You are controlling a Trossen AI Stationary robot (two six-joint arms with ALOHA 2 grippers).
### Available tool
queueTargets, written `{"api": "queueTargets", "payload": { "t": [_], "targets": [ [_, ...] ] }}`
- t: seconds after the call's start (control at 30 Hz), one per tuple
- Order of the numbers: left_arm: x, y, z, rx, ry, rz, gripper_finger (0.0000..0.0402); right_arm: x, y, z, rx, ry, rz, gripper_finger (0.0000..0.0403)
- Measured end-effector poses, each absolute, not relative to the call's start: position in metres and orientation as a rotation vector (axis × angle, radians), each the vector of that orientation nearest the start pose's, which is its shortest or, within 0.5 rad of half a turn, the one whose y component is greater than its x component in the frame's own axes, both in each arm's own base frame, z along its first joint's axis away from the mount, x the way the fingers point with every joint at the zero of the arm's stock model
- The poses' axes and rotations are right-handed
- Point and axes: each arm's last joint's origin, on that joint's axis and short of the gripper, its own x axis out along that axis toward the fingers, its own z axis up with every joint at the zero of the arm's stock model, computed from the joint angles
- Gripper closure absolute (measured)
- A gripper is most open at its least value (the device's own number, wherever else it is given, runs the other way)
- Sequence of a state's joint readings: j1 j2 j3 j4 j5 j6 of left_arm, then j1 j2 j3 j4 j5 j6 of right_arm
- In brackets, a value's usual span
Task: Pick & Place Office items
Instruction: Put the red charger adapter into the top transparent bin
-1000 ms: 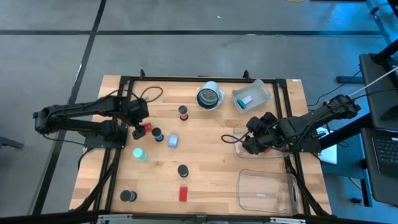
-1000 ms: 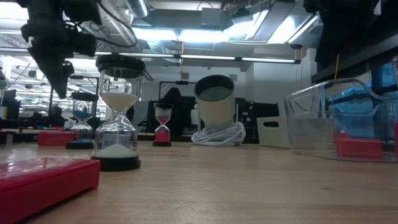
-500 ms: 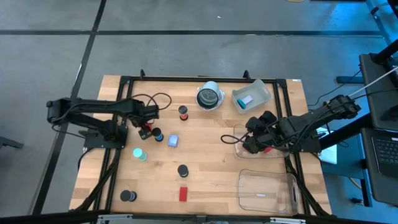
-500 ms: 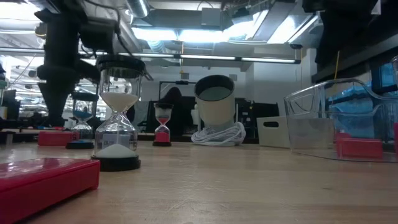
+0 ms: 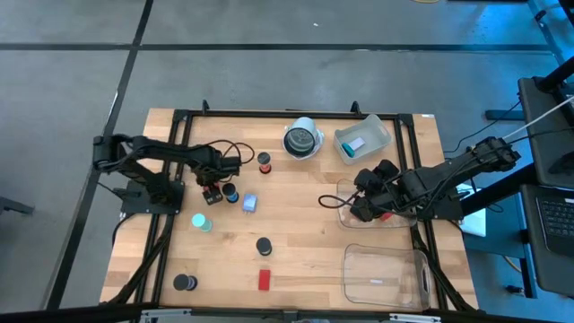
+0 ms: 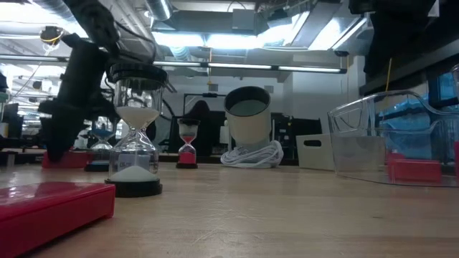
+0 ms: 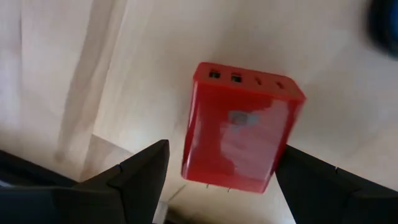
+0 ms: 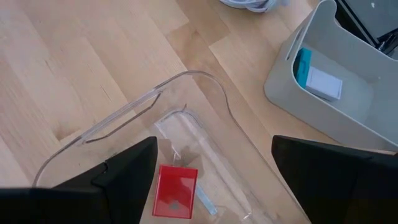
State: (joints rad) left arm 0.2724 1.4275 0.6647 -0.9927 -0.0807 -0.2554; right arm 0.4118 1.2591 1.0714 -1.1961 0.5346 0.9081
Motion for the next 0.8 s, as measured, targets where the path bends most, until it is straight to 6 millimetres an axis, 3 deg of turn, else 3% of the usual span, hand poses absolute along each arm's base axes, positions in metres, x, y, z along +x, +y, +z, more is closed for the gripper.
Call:
{"api": "queueTargets", "payload": {
  "t": [0.23, 0.37, 0.5, 0.8],
  "targets": [
    [0.178, 0.052, 0.135, -0.378, 1.769, 0.46, 0.0122, 0.197, 0.07, 0.277, 0.161, 1.043, -0.621, 0.0082],
    [0.178, 0.052, 0.136, -0.376, 1.761, 0.462, 0.0145, 0.197, 0.07, 0.277, 0.161, 1.043, -0.621, 0.0082],
    [0.176, 0.052, 0.143, -0.373, 1.715, 0.465, 0.0186, 0.197, 0.07, 0.277, 0.164, 1.042, -0.623, 0.0082],
    [0.166, 0.048, 0.174, -0.419, 1.527, 0.485, 0.0189, 0.199, 0.071, 0.277, 0.238, 1.003, -0.648, 0.0082]
  ]
}}
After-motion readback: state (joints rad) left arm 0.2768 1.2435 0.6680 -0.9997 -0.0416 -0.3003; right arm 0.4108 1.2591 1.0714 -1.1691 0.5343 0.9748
